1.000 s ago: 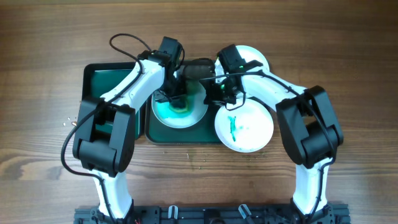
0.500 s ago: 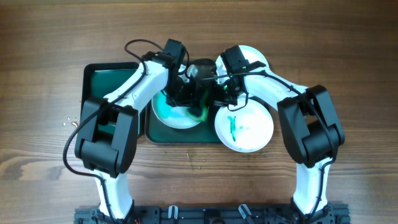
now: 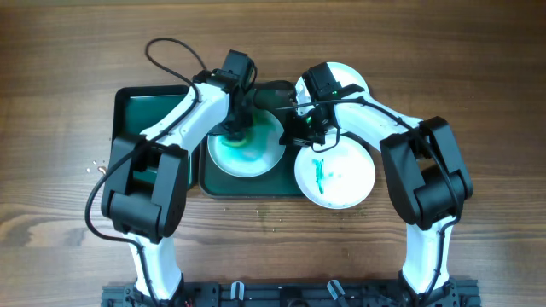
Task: Clean dirty plates on tray and stack at the side
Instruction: 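Scrub the left plate with the sponge while right gripper holds rim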
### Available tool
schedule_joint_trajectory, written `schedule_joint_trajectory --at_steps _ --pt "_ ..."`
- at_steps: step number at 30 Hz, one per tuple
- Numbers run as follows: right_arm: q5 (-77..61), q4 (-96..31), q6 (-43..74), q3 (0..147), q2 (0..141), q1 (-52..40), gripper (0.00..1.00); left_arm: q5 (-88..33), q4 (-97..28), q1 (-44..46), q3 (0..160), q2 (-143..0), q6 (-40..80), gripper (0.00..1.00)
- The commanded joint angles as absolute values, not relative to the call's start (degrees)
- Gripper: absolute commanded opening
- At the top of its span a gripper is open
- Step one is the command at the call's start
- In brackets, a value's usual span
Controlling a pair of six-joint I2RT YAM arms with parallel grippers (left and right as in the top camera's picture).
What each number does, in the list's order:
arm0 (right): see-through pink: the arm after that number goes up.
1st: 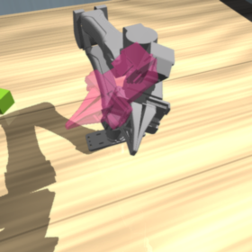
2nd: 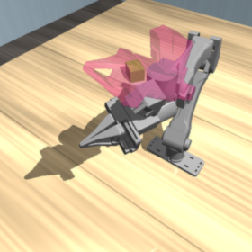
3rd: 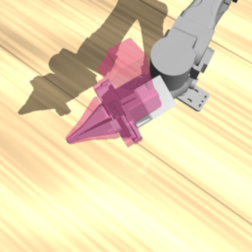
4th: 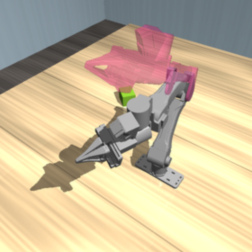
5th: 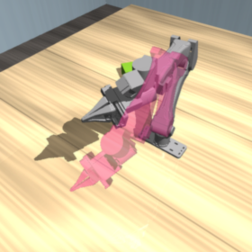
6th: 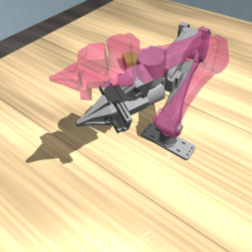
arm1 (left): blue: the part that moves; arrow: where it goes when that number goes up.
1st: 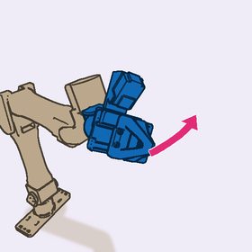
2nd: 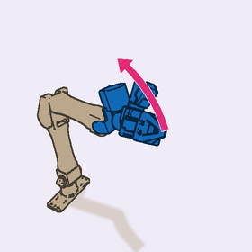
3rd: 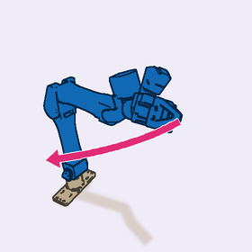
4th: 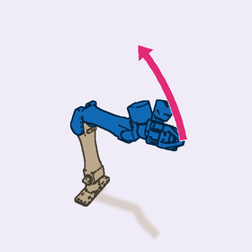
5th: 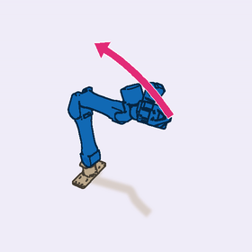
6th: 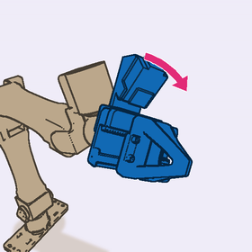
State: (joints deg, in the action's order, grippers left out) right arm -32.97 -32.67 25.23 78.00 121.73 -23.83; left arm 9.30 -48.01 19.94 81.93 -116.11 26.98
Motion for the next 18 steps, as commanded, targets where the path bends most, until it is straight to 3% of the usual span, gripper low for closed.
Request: schedule_joint_trajectory --at_steps 1,4,11,18 --pt "-30.5 -33.2 24.2 76.3 123.5 -23.6 0.04 19.5 -51.9 18.7 81.8 -115.5 32.2 0.04" --pt "-30.5 -33.2 24.2 76.3 123.5 -23.6 0.04 10.2 -56.2 19.4 81.8 -115.5 30.5 0.04" --pt "-30.5 -33.1 24.3 76.3 123.5 -23.6 0.04 -22.1 -60.8 21.0 81.8 -115.5 12.6 0.04" --pt "-30.5 -33.3 24.2 76.3 123.5 -23.6 0.04 -24.0 -54.0 21.1 81.8 -115.5 13.3 0.04"
